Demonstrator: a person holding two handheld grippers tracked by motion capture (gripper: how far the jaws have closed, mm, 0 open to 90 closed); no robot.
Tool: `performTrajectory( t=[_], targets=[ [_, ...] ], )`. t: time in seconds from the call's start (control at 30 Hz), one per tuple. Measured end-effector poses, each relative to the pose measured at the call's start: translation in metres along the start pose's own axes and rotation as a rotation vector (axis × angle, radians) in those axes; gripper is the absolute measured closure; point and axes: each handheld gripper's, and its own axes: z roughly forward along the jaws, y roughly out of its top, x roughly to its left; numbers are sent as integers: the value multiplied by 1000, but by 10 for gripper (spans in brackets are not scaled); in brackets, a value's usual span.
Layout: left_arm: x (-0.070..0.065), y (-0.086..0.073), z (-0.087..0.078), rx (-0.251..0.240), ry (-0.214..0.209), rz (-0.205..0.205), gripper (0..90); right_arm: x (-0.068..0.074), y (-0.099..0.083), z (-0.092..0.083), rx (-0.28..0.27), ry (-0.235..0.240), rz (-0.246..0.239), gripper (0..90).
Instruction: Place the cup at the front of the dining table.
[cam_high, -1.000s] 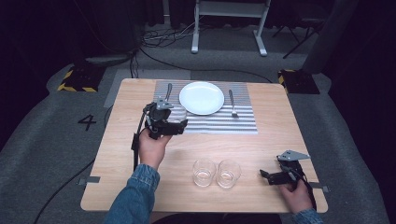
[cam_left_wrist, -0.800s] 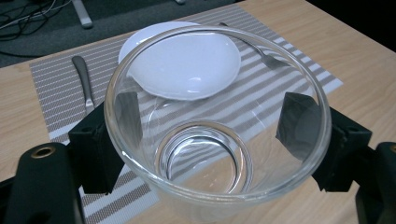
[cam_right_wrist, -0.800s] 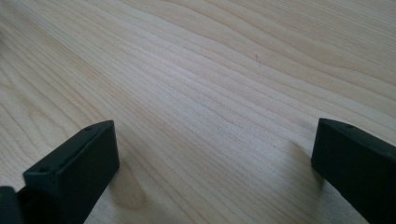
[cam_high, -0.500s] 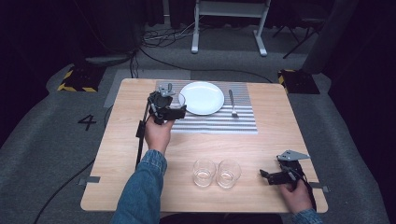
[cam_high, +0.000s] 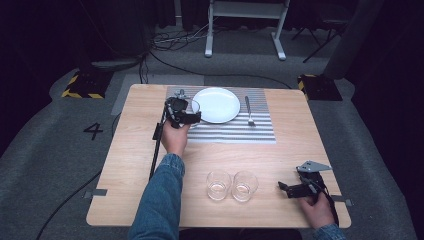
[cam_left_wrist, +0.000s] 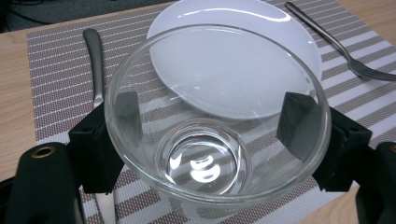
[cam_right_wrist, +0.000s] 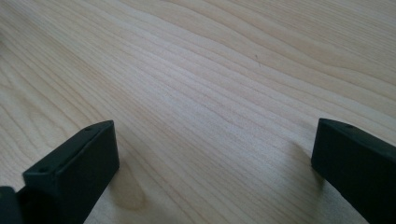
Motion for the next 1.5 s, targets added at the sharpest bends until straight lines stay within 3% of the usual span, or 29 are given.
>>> performTrajectory(
  t=[0.1, 0.2, 0.3, 0.6, 0.83, 1.0, 1.07, 1.2, 1.5],
  targets=[
    [5, -3, 7, 4, -13, -13, 195, 0, 0, 0, 0, 0, 0, 8],
    [9, -6, 13, 21, 4, -8, 195, 0, 0, 0, 0, 0, 0, 8],
    [11, -8, 18, 38, -14, -30, 194, 0, 0, 0, 0, 0, 0, 8],
    [13, -12, 24, 74, 11, 2, 194, 0, 0, 0, 0, 0, 0, 8],
    [12, -14, 23, 86, 1, 21, 192, 0, 0, 0, 0, 0, 1, 8],
    [9, -14, 21, 110, 34, 44, 185, 0, 0, 0, 0, 0, 1, 8],
    [10, -14, 20, 115, 23, 36, 185, 0, 0, 0, 0, 0, 1, 8],
    [10, -16, 18, 90, 8, 10, 182, 0, 0, 0, 0, 0, 0, 8],
    [7, -17, -3, 55, 26, 31, 170, 0, 0, 0, 0, 0, 0, 8]
  ],
)
